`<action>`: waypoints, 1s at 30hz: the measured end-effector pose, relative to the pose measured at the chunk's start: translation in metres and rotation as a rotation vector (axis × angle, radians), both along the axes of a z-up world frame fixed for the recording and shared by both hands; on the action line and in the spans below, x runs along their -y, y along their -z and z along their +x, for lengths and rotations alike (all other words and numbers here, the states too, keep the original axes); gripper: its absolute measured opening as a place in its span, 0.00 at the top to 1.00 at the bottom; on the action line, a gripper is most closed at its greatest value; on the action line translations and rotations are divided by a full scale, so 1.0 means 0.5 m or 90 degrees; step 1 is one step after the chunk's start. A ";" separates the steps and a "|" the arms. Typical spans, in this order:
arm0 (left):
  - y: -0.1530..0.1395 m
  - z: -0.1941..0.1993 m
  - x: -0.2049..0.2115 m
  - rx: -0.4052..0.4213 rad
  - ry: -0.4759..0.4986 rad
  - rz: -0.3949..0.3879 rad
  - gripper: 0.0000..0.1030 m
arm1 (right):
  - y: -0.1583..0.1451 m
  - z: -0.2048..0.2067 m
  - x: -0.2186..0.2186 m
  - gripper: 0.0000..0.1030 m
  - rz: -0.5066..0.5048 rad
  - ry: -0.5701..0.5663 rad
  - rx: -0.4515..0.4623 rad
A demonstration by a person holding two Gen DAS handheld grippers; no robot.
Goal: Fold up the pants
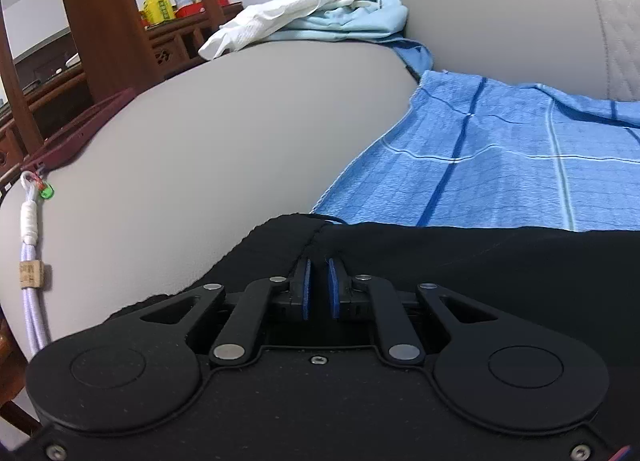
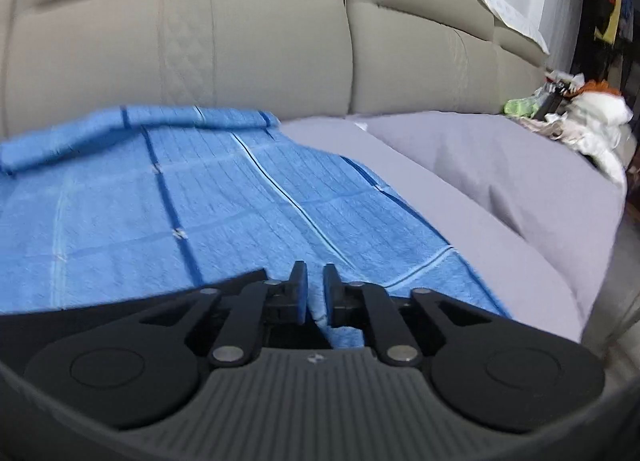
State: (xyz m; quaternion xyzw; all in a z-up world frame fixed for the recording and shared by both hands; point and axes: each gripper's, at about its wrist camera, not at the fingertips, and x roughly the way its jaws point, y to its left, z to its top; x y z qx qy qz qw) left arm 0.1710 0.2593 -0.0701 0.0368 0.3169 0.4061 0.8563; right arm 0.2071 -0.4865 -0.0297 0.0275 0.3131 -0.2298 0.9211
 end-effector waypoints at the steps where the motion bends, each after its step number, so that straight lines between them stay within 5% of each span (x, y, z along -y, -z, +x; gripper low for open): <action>1: -0.003 -0.006 0.009 0.001 0.009 0.000 0.81 | -0.008 -0.011 -0.001 0.52 0.011 0.001 0.012; 3: -0.011 -0.020 0.025 0.015 0.026 -0.009 0.75 | -0.019 -0.042 -0.009 0.41 0.028 0.013 0.049; 8: 0.004 -0.037 0.047 0.018 0.048 -0.012 0.71 | -0.013 -0.161 -0.040 0.34 0.105 0.069 0.142; 16: 0.018 -0.025 0.044 0.014 0.046 0.012 0.71 | 0.044 -0.342 -0.107 0.29 0.152 0.182 0.155; 22: 0.017 -0.028 0.032 0.020 0.048 0.003 0.70 | 0.091 -0.368 -0.110 0.27 0.170 0.201 0.109; 27: 0.021 -0.023 0.039 0.008 0.047 0.022 0.70 | 0.117 -0.361 -0.090 0.27 0.230 0.179 0.163; 30: 0.023 -0.020 0.043 0.003 0.047 0.031 0.70 | 0.114 -0.344 -0.098 0.28 0.194 0.166 0.166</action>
